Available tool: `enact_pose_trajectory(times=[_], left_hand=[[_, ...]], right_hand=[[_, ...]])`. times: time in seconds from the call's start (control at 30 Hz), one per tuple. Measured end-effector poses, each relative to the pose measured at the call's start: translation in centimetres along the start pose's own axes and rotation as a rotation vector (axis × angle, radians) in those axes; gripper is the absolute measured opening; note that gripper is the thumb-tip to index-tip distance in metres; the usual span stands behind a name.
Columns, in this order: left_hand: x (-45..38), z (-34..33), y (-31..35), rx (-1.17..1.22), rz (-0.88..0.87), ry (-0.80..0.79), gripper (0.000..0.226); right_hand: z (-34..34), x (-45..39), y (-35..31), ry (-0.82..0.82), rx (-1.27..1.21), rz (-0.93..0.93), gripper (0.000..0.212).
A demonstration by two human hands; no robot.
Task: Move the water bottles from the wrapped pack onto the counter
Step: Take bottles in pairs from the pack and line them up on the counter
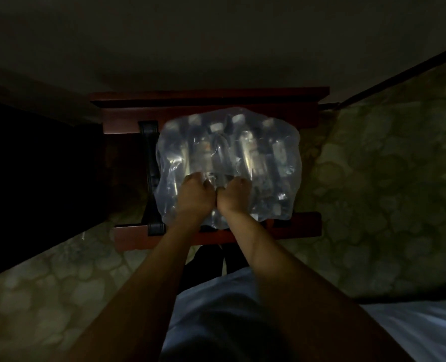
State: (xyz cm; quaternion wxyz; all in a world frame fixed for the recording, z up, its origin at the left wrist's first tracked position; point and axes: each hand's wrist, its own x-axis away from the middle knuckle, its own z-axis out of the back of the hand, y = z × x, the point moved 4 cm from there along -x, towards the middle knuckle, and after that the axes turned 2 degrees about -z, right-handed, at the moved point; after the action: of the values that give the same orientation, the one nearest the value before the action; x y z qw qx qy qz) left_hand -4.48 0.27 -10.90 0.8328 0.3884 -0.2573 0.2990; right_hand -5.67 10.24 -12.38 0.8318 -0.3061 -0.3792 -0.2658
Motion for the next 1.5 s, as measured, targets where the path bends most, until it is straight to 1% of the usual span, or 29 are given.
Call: enact_pose_trajectory(times=[0.07,0.13,0.17,0.23,0.27,0.37,0.43,0.5,0.53,0.6,0.63,0.7,0.77,0.87,0.9,0.93,1.0,1.07,1.1,1.13,1.2,1.27,1.4,1.5], left_hand=[[-0.3,-0.4,-0.3,-0.067,0.026,-0.035,0.031],[-0.8,-0.9,-0.6,-0.061,0.098,-0.092,0.042],[-1.1,-1.2,-0.7,-0.035,0.124,-0.103,0.043],[-1.5,-1.7,-0.8,0.035,0.185,-0.099,0.041],[-1.8,-1.9,-0.8,0.068,0.227,-0.089,0.041],[-2.9,-2.5,-1.1,0.108,0.324,-0.084,0.046],[-3.4,-3.0,-1.3,0.052,0.390,-0.093,0.060],[-3.6,-3.5,-1.5,0.005,0.490,-0.077,0.080],[-3.7,-3.8,-1.5,0.001,0.528,-0.069,0.085],[-4.0,-4.0,-1.4,0.011,0.579,-0.068,0.089],[-4.2,-4.1,-1.5,0.005,0.591,-0.080,0.087],[-4.7,-4.1,-1.8,0.030,0.598,-0.084,0.073],[-4.8,-4.1,-2.1,0.137,0.592,-0.067,0.059],[-4.5,-3.2,-2.4,0.236,0.569,-0.047,0.051],[-4.4,-2.8,-2.4,0.281,0.559,-0.051,0.049],[-4.4,-2.3,-2.4,0.330,0.551,-0.066,0.047],[-4.6,-1.2,-2.1,0.411,0.538,-0.121,0.041],[-4.0,0.0,-1.8,0.467,0.527,-0.202,0.027],[-3.7,0.6,-1.8,0.493,0.515,-0.243,0.021],[-3.4,1.1,-1.7,0.514,0.502,-0.285,0.018],[-3.0,1.9,-1.9,0.534,0.450,-0.381,0.022],[-2.6,2.6,-2.0,0.583,0.405,-0.432,0.031],[-0.9,3.7,-1.9,0.748,0.475,-0.465,0.047],[0.6,4.4,-2.1,0.761,0.482,-0.548,0.049]], right_hand=[[-0.2,-0.4,0.1,-0.003,0.066,0.011,0.054],[-0.2,-1.1,0.0,-0.015,0.141,-0.019,0.053],[-0.2,-1.7,0.1,-0.024,0.155,-0.037,0.050],[-0.3,-2.6,0.3,-0.056,0.107,-0.070,0.040],[-0.4,-2.9,0.4,-0.071,0.055,-0.091,0.041],[-0.4,-3.1,1.5,-0.100,-0.027,-0.129,0.055],[-0.1,-3.7,2.1,-0.124,-0.038,-0.117,0.055],[0.3,-4.5,2.7,-0.157,-0.079,-0.161,0.055],[0.4,-4.8,2.8,-0.177,-0.070,-0.179,0.056],[0.5,-5.5,2.8,-0.229,-0.014,-0.195,0.052],[0.5,-5.7,2.7,-0.245,-0.021,-0.200,0.049],[0.3,-6.0,2.4,-0.258,-0.082,-0.243,0.044],[-0.1,-6.1,2.2,-0.287,-0.074,-0.277,0.041],[-0.5,-5.7,2.0,-0.331,-0.117,-0.291,0.056],[-0.6,-5.3,1.8,-0.362,-0.153,-0.295,0.057],[-0.8,-5.0,1.8,-0.389,-0.200,-0.285,0.052],[-0.6,-4.0,1.4,-0.378,-0.311,-0.285,0.035],[-0.4,-3.2,1.2,-0.355,-0.384,-0.327,0.030],[-0.3,-2.8,1.0,-0.356,-0.391,-0.360,0.023],[0.0,-2.2,0.7,-0.351,-0.399,-0.393,0.022],[0.3,-1.3,0.4,-0.314,-0.428,-0.419,0.025],[0.3,-0.2,-0.1,-0.301,-0.445,-0.407,0.023],[1.1,2.4,-2.1,-0.214,-0.472,-0.394,0.041],[2.1,4.3,-3.3,-0.195,-0.383,-0.382,0.049]])
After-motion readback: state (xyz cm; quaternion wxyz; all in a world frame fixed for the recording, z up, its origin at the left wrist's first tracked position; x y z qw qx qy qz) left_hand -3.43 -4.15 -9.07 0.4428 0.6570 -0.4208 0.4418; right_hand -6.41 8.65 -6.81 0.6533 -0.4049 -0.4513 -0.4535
